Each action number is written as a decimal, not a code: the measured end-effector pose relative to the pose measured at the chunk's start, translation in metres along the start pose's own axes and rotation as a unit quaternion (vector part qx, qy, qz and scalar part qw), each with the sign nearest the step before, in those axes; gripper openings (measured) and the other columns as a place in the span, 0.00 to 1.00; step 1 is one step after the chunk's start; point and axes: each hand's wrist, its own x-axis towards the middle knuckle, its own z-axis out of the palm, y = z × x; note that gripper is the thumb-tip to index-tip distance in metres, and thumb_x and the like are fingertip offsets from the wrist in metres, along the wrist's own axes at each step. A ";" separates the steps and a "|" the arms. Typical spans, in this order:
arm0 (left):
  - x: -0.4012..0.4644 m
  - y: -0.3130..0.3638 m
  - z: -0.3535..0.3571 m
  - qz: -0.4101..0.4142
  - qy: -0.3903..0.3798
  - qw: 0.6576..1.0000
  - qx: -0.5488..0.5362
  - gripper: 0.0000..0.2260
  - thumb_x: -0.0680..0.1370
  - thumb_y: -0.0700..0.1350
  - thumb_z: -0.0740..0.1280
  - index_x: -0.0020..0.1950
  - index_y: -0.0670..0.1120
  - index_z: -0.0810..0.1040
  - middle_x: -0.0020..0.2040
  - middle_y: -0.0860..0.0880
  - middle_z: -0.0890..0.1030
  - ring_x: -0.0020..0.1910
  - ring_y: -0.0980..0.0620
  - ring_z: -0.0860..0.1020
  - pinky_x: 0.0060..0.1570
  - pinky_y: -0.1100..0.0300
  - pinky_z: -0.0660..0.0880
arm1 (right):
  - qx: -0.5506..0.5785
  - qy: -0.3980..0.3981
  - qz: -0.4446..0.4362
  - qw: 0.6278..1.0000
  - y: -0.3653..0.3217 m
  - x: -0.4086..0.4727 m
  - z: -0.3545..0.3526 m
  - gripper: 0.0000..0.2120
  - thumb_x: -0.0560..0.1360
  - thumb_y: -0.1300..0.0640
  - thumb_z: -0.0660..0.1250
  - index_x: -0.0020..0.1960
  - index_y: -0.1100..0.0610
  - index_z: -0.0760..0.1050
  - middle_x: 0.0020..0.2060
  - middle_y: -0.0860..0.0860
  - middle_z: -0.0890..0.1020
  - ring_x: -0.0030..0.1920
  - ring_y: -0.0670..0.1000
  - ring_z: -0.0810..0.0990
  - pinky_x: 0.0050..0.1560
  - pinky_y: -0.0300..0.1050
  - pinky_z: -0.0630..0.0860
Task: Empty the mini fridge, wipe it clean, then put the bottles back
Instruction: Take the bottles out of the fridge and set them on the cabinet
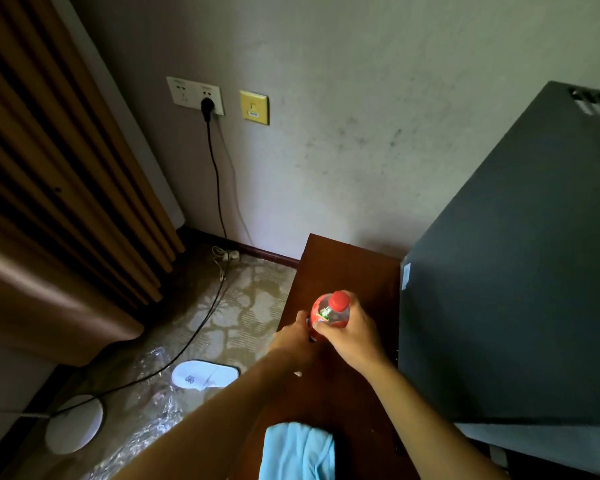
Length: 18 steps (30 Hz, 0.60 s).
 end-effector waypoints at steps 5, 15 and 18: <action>0.032 0.008 -0.010 -0.003 -0.027 1.000 0.004 0.27 0.74 0.35 0.69 0.67 0.53 0.61 0.48 0.47 0.79 0.37 0.42 0.82 0.20 0.58 0.76 | -0.019 0.002 -0.001 1.000 -0.007 0.031 0.005 0.32 0.65 0.47 0.78 0.63 0.42 0.66 0.57 0.43 0.75 0.60 0.47 0.75 0.56 0.42 0.75; 0.105 0.024 -0.014 0.002 0.030 0.997 0.065 0.22 0.78 0.44 0.63 0.71 0.53 0.60 0.51 0.43 0.82 0.50 0.39 0.81 0.51 0.49 0.77 | -0.020 0.032 0.013 0.999 -0.013 0.093 0.002 0.35 0.68 0.48 0.77 0.70 0.45 0.65 0.63 0.47 0.75 0.63 0.52 0.75 0.61 0.52 0.76; 0.126 0.032 -0.020 0.015 0.040 0.996 0.082 0.24 0.79 0.42 0.63 0.72 0.53 0.58 0.50 0.43 0.82 0.49 0.40 0.82 0.50 0.47 0.78 | -0.016 0.041 0.017 0.999 -0.019 0.113 -0.001 0.34 0.68 0.47 0.76 0.70 0.43 0.64 0.63 0.48 0.75 0.64 0.53 0.74 0.62 0.51 0.75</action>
